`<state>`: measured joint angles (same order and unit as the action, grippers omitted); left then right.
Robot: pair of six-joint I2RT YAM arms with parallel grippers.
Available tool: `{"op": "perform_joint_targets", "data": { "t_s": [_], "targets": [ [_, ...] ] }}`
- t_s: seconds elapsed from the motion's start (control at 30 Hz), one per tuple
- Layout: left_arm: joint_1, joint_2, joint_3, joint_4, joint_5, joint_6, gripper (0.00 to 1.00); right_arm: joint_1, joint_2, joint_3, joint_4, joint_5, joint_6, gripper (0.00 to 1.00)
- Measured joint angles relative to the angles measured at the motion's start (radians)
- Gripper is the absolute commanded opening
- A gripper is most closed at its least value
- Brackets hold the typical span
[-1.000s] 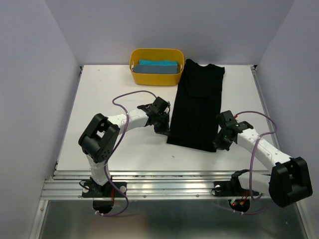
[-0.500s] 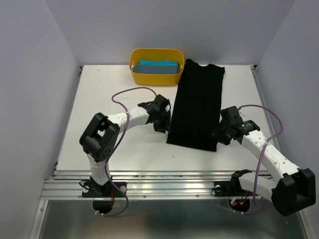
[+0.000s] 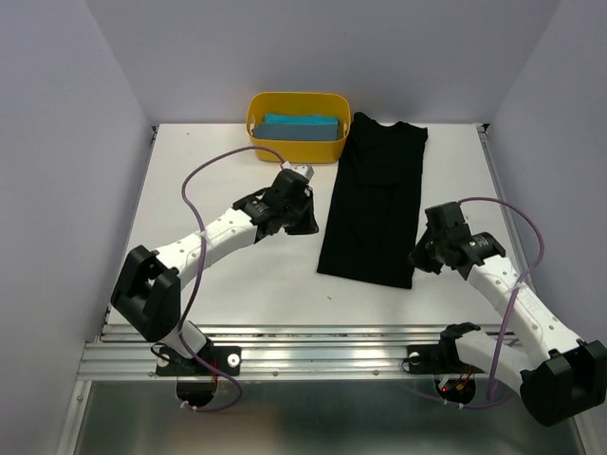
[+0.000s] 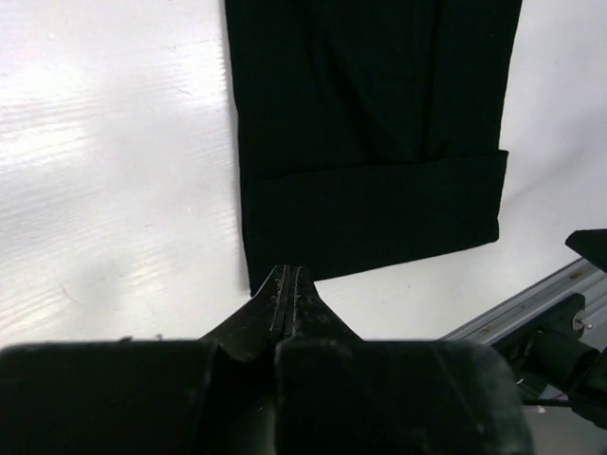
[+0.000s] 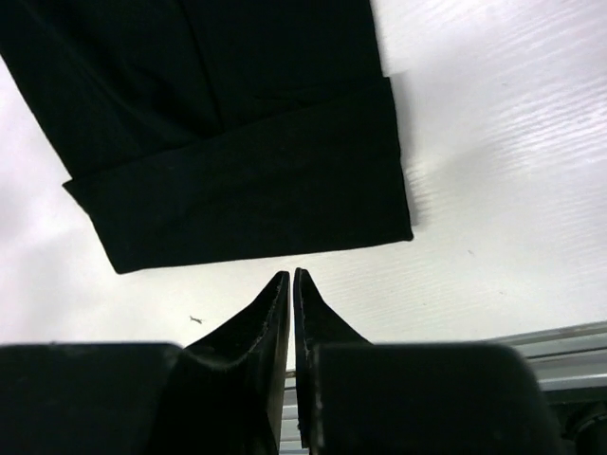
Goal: Roll the t-shirts
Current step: Roll the T-shirt to the center of the board.
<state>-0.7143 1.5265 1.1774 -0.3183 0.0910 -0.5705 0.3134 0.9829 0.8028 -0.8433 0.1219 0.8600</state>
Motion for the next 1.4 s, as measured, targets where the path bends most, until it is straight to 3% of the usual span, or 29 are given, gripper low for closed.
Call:
{"op": "perform_joint_targets", "data": {
  "t_s": [0.33, 0.7, 1.0, 1.07, 1.13, 1.2, 1.23, 1.37, 1.4],
  "targets": [
    [-0.030, 0.142, -0.068, 0.079, 0.082, -0.014, 0.00, 0.000, 0.117, -0.087, 0.119, -0.075, -0.011, 0.08],
    [-0.030, 0.312, -0.036, 0.148, 0.099, -0.010, 0.00, 0.000, 0.314, -0.094, 0.270, 0.002, -0.027, 0.06],
    [-0.030, 0.298, -0.053, 0.148, 0.078, 0.000, 0.03, -0.006, 0.385, -0.122, 0.363, -0.012, -0.044, 0.08],
    [-0.030, 0.266, -0.059, 0.135, 0.065, 0.005, 0.10, -0.006, 0.364, -0.122, 0.340, -0.002, -0.045, 0.11],
    [-0.030, 0.207, -0.066, 0.122, 0.045, 0.008, 0.27, -0.005, 0.305, -0.116, 0.291, 0.019, -0.045, 0.18],
    [-0.030, 0.161, -0.071, 0.118, 0.027, 0.010, 0.47, -0.006, 0.227, -0.100, 0.240, 0.045, -0.046, 0.35],
    [-0.030, 0.131, -0.074, 0.114, 0.016, 0.011, 0.53, -0.006, 0.196, -0.094, 0.225, 0.055, -0.044, 0.38],
    [-0.030, 0.092, -0.110, 0.125, 0.012, 0.006, 0.54, -0.006, 0.085, -0.100, 0.171, 0.067, -0.020, 0.59],
    [-0.030, 0.092, -0.124, 0.128, 0.014, 0.004, 0.54, -0.006, 0.057, -0.119, 0.164, 0.063, -0.007, 0.61]
  ]
}}
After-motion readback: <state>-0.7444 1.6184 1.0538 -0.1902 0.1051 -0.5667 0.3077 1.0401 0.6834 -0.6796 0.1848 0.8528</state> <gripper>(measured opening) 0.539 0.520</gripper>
